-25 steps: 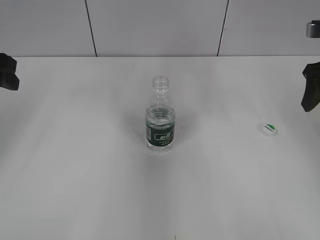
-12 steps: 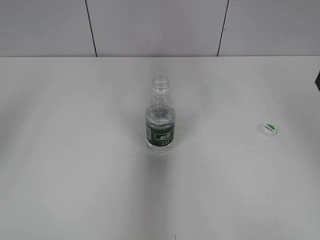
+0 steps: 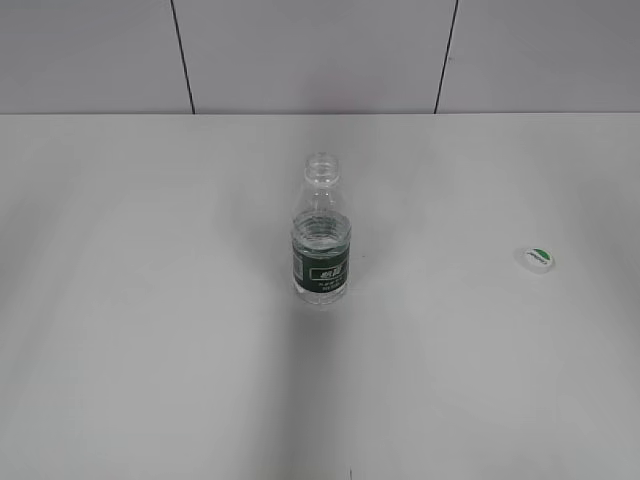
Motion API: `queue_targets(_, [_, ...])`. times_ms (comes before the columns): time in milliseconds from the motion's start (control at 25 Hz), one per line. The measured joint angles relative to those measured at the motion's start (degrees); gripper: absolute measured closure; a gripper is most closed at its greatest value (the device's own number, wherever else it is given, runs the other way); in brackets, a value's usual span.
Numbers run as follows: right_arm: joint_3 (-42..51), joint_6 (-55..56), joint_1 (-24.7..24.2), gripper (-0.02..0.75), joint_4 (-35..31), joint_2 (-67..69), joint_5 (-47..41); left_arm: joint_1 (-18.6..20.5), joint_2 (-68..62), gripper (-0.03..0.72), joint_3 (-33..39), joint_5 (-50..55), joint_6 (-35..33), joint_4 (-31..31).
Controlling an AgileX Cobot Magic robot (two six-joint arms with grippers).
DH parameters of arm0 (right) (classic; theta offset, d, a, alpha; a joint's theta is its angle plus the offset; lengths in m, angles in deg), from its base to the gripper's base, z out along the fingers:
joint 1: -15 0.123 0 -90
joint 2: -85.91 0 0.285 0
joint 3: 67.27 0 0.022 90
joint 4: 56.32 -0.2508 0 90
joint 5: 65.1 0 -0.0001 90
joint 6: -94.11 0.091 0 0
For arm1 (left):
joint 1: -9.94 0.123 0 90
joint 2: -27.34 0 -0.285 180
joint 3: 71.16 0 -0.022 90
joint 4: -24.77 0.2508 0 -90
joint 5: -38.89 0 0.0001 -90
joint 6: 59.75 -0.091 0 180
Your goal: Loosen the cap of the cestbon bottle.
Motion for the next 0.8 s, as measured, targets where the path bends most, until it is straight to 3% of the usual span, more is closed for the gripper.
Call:
queue_targets(520, [0.00,0.00,0.00,0.162,-1.20,-6.18,-0.28,0.00,26.65,0.167,19.74,4.74,-1.05,-5.26])
queue_targets(800, [0.00,0.00,0.00,0.162,-1.22,-6.59,-0.58,0.00,40.50,0.167,23.74,6.76,-1.05,-8.83])
